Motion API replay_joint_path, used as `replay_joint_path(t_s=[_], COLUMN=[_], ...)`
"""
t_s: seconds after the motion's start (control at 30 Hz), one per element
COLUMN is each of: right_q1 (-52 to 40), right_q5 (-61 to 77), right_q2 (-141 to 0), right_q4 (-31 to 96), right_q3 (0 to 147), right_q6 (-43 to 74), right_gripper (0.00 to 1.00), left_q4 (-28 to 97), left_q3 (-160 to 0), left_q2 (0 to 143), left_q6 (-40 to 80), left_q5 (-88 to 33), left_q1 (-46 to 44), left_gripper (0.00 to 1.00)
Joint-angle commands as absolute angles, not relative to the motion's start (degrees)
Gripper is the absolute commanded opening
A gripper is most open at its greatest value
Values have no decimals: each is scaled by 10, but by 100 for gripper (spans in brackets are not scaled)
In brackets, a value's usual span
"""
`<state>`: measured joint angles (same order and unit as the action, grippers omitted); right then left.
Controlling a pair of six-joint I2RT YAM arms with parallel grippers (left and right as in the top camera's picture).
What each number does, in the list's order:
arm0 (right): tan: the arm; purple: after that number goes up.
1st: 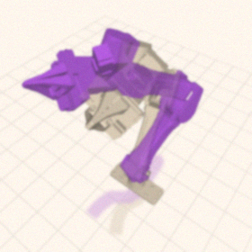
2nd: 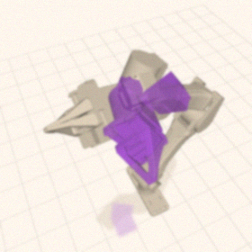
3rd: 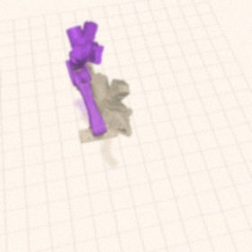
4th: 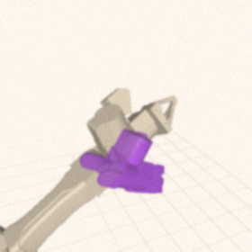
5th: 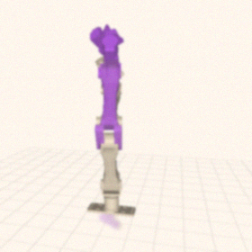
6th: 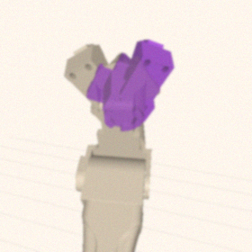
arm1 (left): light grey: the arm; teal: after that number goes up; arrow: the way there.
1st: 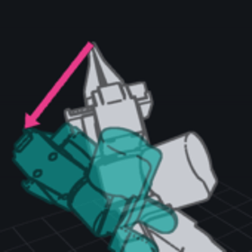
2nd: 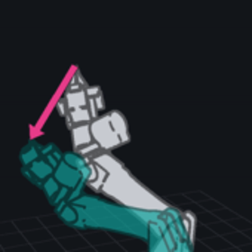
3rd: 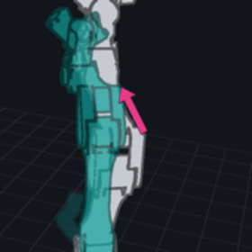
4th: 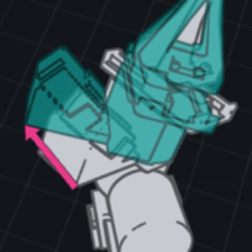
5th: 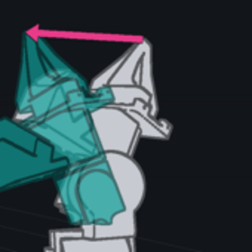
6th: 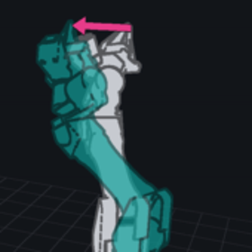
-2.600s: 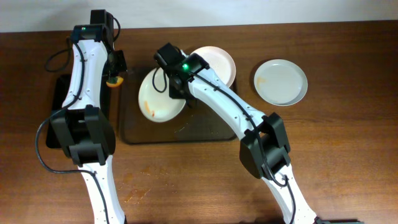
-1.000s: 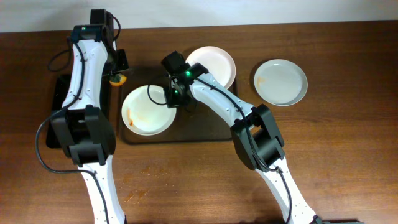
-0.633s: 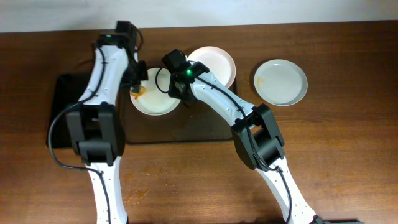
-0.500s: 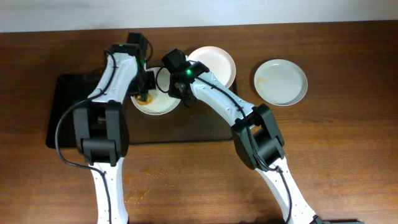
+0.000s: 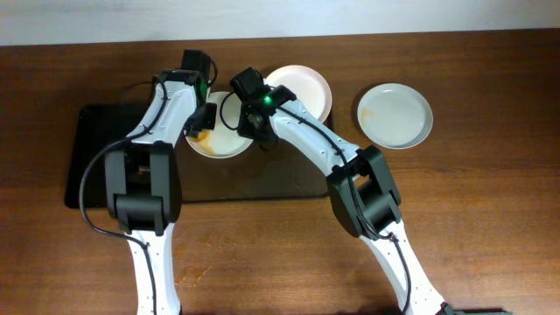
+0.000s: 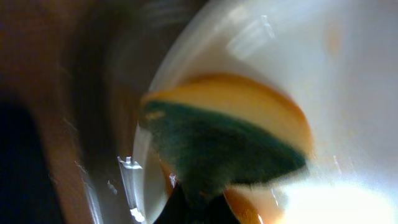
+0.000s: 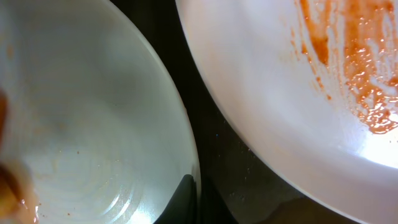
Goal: Clean dirty plates on tray and stack at the side
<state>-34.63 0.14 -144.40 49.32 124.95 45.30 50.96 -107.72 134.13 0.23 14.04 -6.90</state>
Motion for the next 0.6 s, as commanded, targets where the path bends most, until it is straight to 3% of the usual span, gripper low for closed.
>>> replay_joint_path(t_s=[0.0,0.3,0.4,0.57], right_q1=[-337,-337,-337,-337], right_q5=[-17,-4,-4,-2], right_q2=[-1458,-1458,-1458,-1458], right_q4=[507,505,506,505], right_q3=[1254,1254,1254,1254], right_q6=[453,440,438,438], right_gripper=[4,4,4,4], left_q4=[446,340,354,423], left_q3=[-1068,-1068,-1068,-1096], left_q2=[1354,1354,1354,1346], left_q6=[45,45,5,4], left_q5=[267,251,170,162], left_q1=[-71,-104,-120,-126], left_gripper=[0,1,0,1])
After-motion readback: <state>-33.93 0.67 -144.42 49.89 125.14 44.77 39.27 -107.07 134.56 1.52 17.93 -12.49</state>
